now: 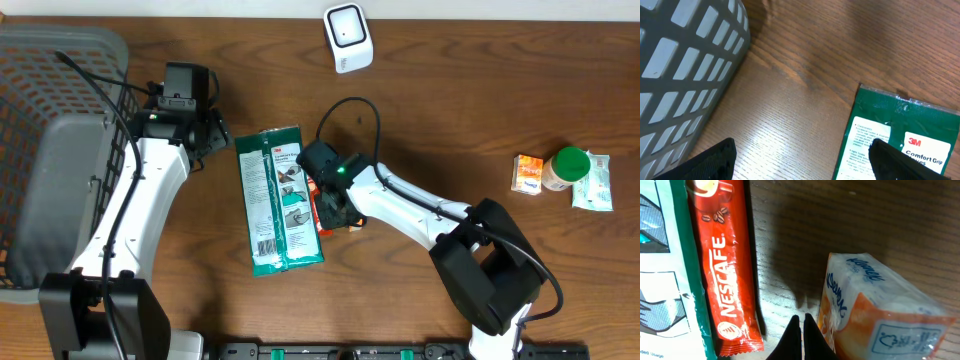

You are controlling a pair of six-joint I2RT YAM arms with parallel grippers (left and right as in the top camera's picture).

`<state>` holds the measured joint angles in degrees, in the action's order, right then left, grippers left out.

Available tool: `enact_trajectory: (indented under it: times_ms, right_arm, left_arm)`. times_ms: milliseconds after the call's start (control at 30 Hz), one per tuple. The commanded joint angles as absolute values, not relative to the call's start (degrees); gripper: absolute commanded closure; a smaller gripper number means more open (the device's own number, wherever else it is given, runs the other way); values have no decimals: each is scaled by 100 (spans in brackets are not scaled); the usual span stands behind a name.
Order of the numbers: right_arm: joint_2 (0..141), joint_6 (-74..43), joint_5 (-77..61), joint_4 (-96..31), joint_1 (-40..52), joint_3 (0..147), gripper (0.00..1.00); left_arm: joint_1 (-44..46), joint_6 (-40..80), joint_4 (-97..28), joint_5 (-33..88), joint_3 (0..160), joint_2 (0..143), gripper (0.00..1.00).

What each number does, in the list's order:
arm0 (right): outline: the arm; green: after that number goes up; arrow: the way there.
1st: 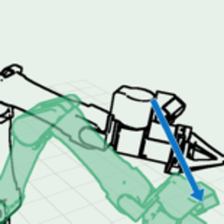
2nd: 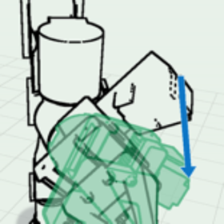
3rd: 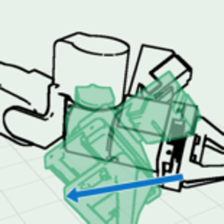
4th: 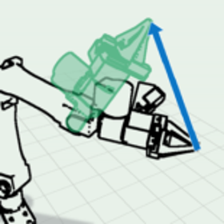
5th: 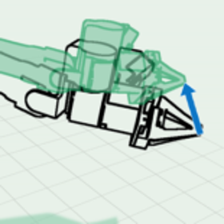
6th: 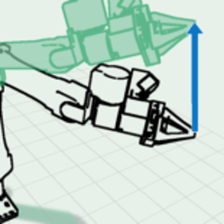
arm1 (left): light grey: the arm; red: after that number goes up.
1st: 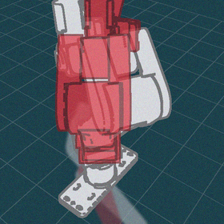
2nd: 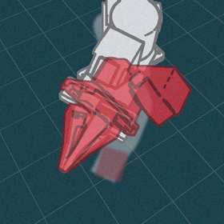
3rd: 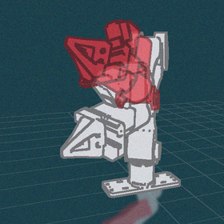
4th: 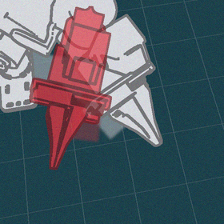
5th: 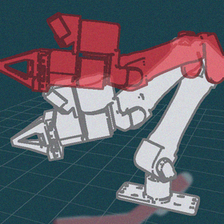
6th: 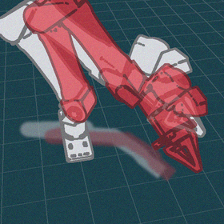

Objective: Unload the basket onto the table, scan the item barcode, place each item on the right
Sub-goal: 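Lower the right gripper and close on the orange Kleenex pack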

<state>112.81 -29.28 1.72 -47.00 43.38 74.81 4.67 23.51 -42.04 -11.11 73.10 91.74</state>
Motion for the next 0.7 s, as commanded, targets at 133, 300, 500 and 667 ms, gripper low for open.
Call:
enact_trajectory:
  times_ms: [133, 300, 500, 667]
  right_arm:
    - [11246, -2600, 54, -4812, 4377, 7843, 94]
    - [11111, -2458, -207, -4858, 4377, 8066, 91]
    - [11015, -2458, -174, -4869, 4377, 8073, 89]
    - [11026, -2460, 257, -5100, 4370, 8066, 92]
  left_arm:
    - [469, 2294, -4219, -1208, 7336, 9172, 15]
    - [469, 2294, -4219, -1210, 7336, 9172, 14]
    - [469, 2294, -4219, -1210, 7336, 9172, 15]
    - [469, 2294, -4219, -1208, 7336, 9172, 15]
